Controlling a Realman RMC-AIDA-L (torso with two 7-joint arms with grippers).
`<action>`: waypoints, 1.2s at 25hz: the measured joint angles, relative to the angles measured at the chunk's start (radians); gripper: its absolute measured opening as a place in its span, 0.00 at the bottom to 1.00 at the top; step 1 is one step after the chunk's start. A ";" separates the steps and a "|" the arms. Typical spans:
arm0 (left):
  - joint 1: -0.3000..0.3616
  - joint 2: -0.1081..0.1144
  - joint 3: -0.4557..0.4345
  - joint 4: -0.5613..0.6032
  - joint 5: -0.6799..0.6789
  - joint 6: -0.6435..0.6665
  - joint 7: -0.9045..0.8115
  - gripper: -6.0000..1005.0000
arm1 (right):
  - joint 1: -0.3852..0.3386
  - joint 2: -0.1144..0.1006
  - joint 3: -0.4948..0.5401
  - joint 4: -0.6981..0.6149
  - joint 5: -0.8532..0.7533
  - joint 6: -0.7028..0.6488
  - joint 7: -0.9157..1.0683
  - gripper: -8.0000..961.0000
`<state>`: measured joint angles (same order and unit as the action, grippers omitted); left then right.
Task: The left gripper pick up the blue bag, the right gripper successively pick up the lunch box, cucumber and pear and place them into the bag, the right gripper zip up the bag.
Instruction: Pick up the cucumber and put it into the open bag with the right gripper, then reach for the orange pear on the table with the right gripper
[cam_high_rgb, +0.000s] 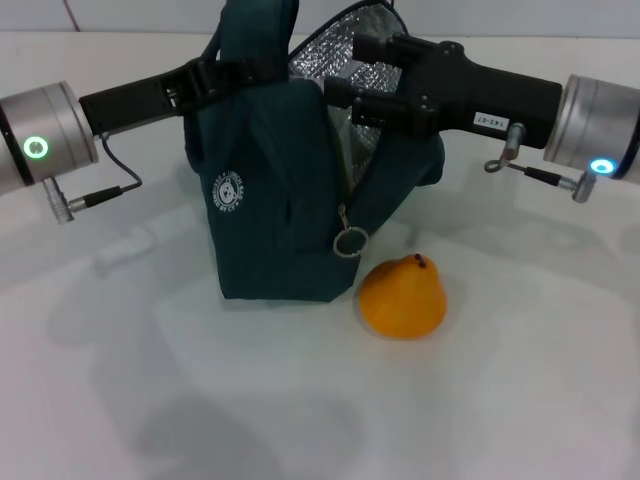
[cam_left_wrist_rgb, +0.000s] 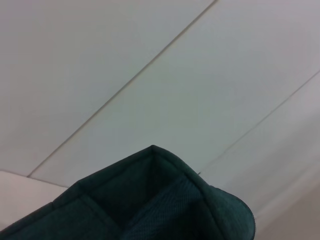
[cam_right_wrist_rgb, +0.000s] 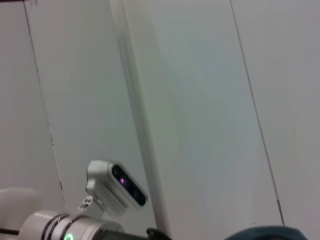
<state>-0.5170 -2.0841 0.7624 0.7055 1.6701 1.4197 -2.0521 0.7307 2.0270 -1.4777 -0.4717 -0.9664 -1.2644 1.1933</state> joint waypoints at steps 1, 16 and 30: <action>0.004 0.001 0.000 0.000 -0.003 -0.001 0.001 0.06 | -0.014 -0.002 0.001 -0.017 0.000 -0.005 0.000 0.74; 0.028 0.002 -0.006 0.000 -0.016 -0.001 0.012 0.06 | -0.267 -0.045 0.022 -0.205 -0.187 -0.039 -0.016 0.76; 0.028 -0.001 -0.020 -0.019 -0.017 -0.001 0.028 0.06 | -0.302 -0.014 0.010 -0.197 -0.316 -0.051 -0.092 0.76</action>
<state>-0.4893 -2.0847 0.7428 0.6869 1.6534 1.4183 -2.0244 0.4288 2.0128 -1.4675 -0.6685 -1.2828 -1.3154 1.1016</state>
